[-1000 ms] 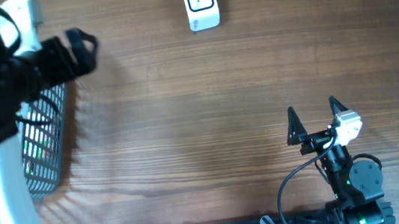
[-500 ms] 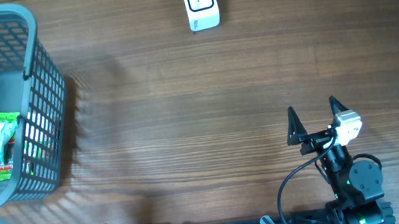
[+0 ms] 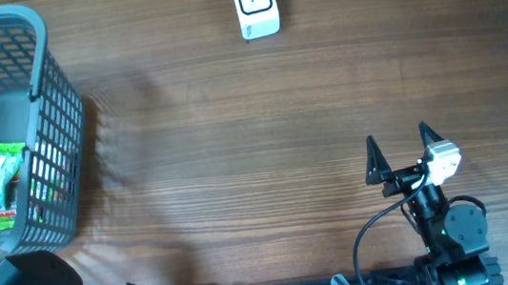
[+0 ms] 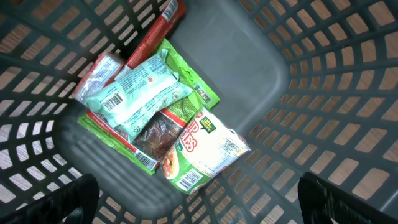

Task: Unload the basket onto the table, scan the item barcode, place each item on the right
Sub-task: 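Reach the left gripper into the basket and grasp the noodle cup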

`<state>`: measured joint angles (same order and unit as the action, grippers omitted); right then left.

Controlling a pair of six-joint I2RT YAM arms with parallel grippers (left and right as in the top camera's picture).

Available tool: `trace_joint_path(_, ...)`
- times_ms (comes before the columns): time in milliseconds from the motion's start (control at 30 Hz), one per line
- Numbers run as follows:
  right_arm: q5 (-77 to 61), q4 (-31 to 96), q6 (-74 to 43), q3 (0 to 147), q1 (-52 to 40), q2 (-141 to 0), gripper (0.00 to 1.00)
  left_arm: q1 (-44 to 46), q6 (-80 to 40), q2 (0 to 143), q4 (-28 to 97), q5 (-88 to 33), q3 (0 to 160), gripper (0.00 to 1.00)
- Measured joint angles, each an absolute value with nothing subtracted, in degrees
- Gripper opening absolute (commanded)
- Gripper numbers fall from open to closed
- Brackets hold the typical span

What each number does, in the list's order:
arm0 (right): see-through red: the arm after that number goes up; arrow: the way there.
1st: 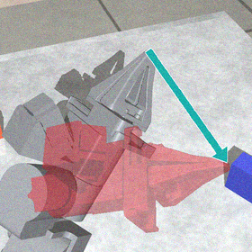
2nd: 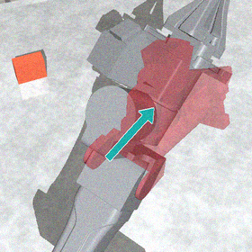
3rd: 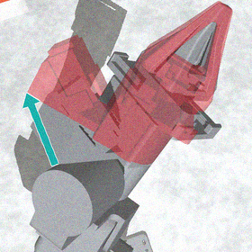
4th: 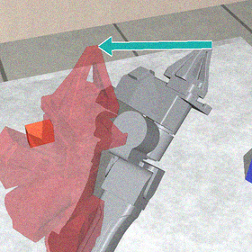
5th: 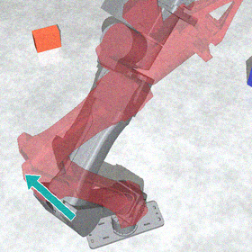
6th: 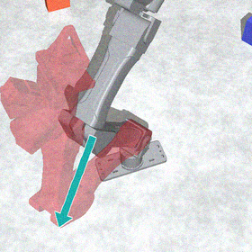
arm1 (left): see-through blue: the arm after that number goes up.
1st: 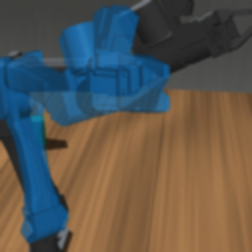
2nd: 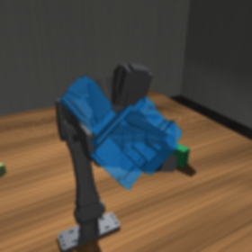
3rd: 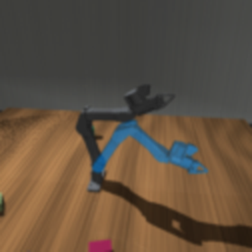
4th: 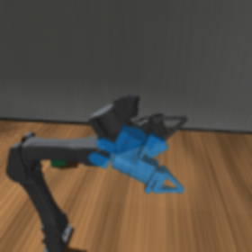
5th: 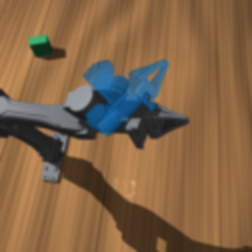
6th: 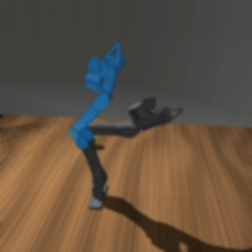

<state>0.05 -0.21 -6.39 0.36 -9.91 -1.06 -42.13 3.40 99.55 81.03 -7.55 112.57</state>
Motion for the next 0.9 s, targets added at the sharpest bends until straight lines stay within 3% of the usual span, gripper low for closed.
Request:
trace_joint_path(533, 0.1, -0.2, -6.4, 0.4, -9.9, -1.1, 1.00, -42.1, 3.8, 99.5, 81.0, -8.4, 112.6, 1.00)
trace_joint_path(700, 0.1, -0.2, -6.4, 0.4, -9.9, -1.1, 1.00, -42.1, 8.1, 99.5, 83.2, -10.3, 112.6, 0.80)
trace_joint_path(733, 0.1, -0.2, -6.4, 0.4, -9.9, -1.1, 1.00, -42.1, 11.9, 99.5, 85.7, -11.0, 112.6, 0.98)
trace_joint_path(900, 0.1, -0.2, -6.4, 0.4, -9.9, -1.1, 1.00, -42.4, 33.9, 99.5, 92.8, -11.1, 112.5, 1.00)
